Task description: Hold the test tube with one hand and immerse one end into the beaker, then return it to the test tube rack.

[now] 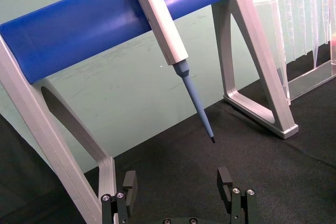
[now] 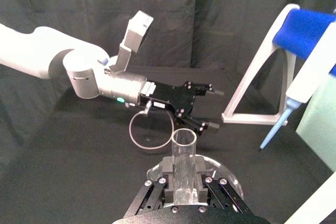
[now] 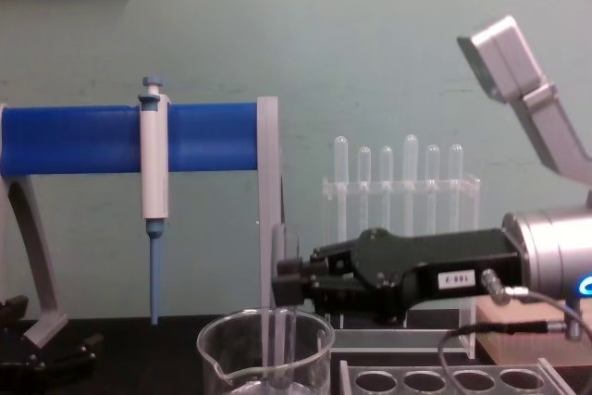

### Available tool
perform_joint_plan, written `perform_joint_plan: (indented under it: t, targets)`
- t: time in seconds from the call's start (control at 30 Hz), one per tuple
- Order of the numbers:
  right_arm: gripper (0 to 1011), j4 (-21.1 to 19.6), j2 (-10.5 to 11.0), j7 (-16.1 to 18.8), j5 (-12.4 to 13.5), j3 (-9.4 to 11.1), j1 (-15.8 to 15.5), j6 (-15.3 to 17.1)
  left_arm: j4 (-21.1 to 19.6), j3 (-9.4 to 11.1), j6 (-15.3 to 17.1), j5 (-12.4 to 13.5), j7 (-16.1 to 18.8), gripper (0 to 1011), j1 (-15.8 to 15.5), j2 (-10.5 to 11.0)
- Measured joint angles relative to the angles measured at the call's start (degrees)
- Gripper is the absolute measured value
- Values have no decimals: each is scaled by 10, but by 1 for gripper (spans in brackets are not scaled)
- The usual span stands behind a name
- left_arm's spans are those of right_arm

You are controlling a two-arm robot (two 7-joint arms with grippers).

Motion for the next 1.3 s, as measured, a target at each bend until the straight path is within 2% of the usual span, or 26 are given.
perform_joint_plan:
  t: [0.3,0.57,0.73,0.77,0.97,1.0,1.17,1.3]
  targets:
    - [238,-55,24,1,13,15,2,16,0,0,0,0,0,1000,0,0]
    - [238,-124,58,6,51,39,-1,29,0,0,0,0,0,1000,0,0]
    - [238,-177,89,6,76,54,-2,44,0,0,0,0,0,1000,0,0]
    - [238,-177,89,6,76,54,-2,44,0,0,0,0,0,1000,0,0]
    - [238,-238,136,-6,100,68,-17,60,0,0,0,0,0,1000,0,0]
    - [238,-238,136,-6,100,68,-17,60,0,0,0,0,0,1000,0,0]
    - [238,-294,189,-26,114,84,-52,62,0,0,0,0,0,1000,0,0]
    - [238,-317,219,-40,113,94,-75,61,0,0,0,0,0,1000,0,0]
